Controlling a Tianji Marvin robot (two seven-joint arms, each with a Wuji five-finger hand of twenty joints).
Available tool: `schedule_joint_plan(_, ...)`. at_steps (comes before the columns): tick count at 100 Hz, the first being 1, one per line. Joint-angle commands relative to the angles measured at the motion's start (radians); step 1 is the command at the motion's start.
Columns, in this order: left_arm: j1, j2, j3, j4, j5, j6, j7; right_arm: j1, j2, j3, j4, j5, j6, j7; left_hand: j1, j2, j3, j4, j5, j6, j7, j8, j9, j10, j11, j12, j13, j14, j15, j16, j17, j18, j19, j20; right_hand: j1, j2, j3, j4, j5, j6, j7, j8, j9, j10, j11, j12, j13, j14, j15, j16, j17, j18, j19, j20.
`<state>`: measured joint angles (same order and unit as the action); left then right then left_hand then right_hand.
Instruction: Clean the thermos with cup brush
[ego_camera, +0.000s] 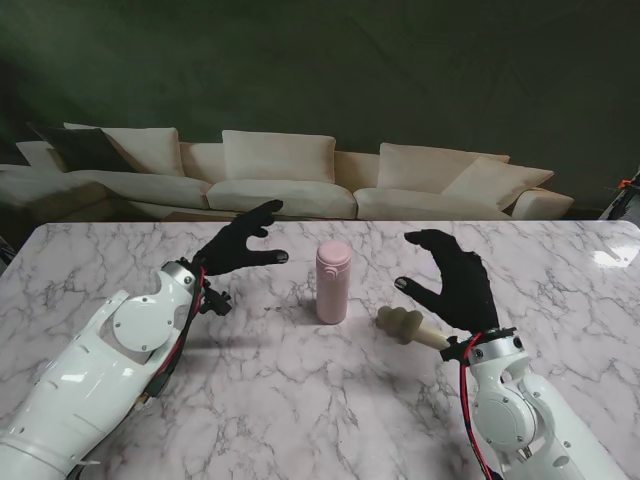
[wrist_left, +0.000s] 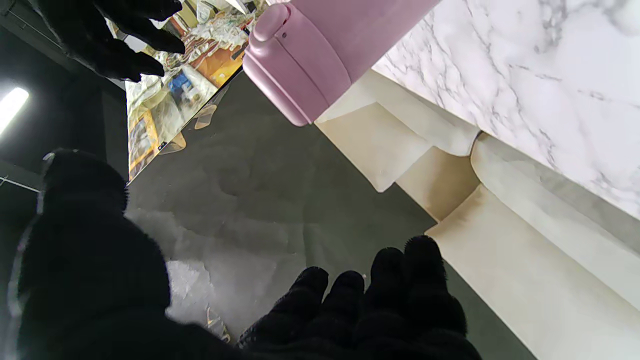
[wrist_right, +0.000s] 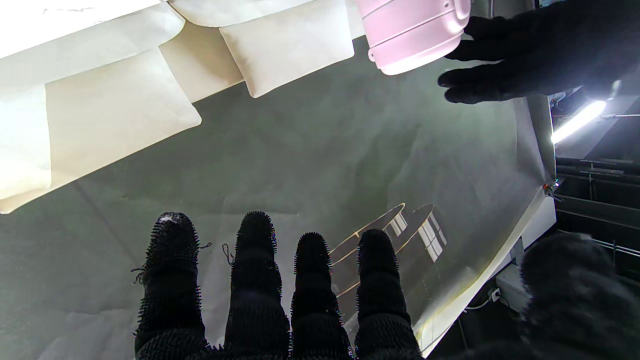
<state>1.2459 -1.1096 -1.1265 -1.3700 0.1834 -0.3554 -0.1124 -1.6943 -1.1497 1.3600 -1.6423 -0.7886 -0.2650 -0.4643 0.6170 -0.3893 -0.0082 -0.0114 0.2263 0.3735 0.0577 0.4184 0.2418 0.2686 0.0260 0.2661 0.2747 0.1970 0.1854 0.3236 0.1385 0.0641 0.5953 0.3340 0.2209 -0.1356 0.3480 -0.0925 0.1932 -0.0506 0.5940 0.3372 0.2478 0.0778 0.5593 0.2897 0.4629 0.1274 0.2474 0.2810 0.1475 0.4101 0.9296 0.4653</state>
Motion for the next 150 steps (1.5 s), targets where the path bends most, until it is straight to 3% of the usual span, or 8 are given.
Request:
schedule_joint_plan(1, -0.04, -0.027, 0.033, 0.034, -0.023, 0.018, -0.026, -0.004, -0.003, 0.004, 0.004, -0.002, -0.002, -0.004, -0.03, -0.02, -0.012, -0.003, -0.044, -0.024, 0.017, 0.035, -0.006, -0.053, 0.019, 0.035, -0.003, -0.042, 0.007, 0.016, -0.011, -0.1, 0.009, -0.018, 0.022, 0.019, -0.005, 0.028, 0.021, -0.008, 0.005, -0.014, 0.001, 0.004, 0.021, 0.007, 0.008, -0.016, 0.011, 0.002, -0.009, -0.036, 0.011, -0.001)
schedule_joint_plan(25, -0.117, -0.048, 0.145, 0.111, -0.071, 0.02, -0.035, -0.008, -0.003, 0.008, 0.005, -0.008, 0.002, -0.011, -0.052, -0.013, -0.015, -0.005, -0.077, -0.062, 0.027, 0.099, -0.046, -0.082, 0.034, 0.09, -0.011, -0.068, -0.004, 0.045, -0.023, -0.123, 0.03, -0.001, 0.021, 0.016, -0.004, 0.028, 0.024, -0.007, 0.006, -0.013, 0.002, 0.004, 0.022, 0.008, 0.007, -0.016, 0.012, 0.002, -0.013, -0.033, 0.007, -0.003)
schedule_joint_plan(46, -0.169, -0.056, 0.213, 0.163, -0.073, 0.005, -0.046, -0.009, -0.004, 0.007, 0.002, -0.008, 0.006, -0.014, -0.067, -0.007, -0.016, -0.008, -0.11, -0.069, 0.003, 0.103, -0.089, -0.097, 0.014, 0.09, -0.041, -0.091, -0.037, 0.041, -0.044, -0.135, 0.004, -0.003, 0.019, 0.012, -0.002, 0.028, 0.025, -0.006, 0.007, -0.012, 0.001, 0.004, 0.023, 0.008, 0.005, -0.017, 0.012, 0.002, -0.019, -0.033, 0.002, -0.005)
schedule_joint_plan(61, -0.215, -0.079, 0.259, 0.229, -0.074, -0.011, -0.013, -0.006, -0.003, 0.0, 0.002, -0.013, 0.013, -0.015, -0.06, -0.012, -0.012, -0.007, -0.103, -0.062, -0.028, 0.082, -0.105, -0.094, 0.004, 0.079, -0.046, -0.099, -0.055, 0.029, -0.044, -0.142, -0.013, 0.0, 0.017, 0.008, 0.001, 0.028, 0.028, -0.005, 0.009, -0.012, 0.002, 0.002, 0.024, 0.008, 0.005, -0.018, 0.012, 0.002, -0.024, -0.031, -0.002, -0.006)
schedule_joint_plan(128, -0.273, -0.142, 0.359, 0.394, -0.111, -0.032, 0.052, 0.006, -0.002, -0.018, 0.015, -0.022, 0.032, -0.02, 0.032, -0.054, -0.002, 0.011, -0.073, -0.071, 0.022, 0.125, -0.033, -0.102, 0.063, 0.118, 0.016, -0.093, -0.011, 0.064, -0.018, -0.141, 0.024, 0.019, 0.006, 0.002, 0.015, 0.027, 0.032, -0.004, 0.011, -0.011, 0.004, 0.002, 0.028, 0.01, 0.0, -0.021, 0.009, 0.001, -0.045, -0.026, -0.024, -0.014)
schedule_joint_plan(150, -0.284, -0.152, 0.384, 0.418, -0.114, -0.028, 0.051, 0.011, -0.002, -0.022, 0.02, -0.023, 0.036, -0.02, 0.047, -0.062, -0.002, 0.022, -0.072, -0.079, 0.025, 0.135, -0.029, -0.112, 0.074, 0.131, 0.022, -0.096, -0.011, 0.076, -0.018, -0.141, 0.033, 0.022, 0.004, 0.0, 0.019, 0.027, 0.033, -0.005, 0.011, -0.011, 0.002, 0.003, 0.027, 0.01, -0.002, -0.02, 0.008, 0.001, -0.048, -0.023, -0.03, -0.015)
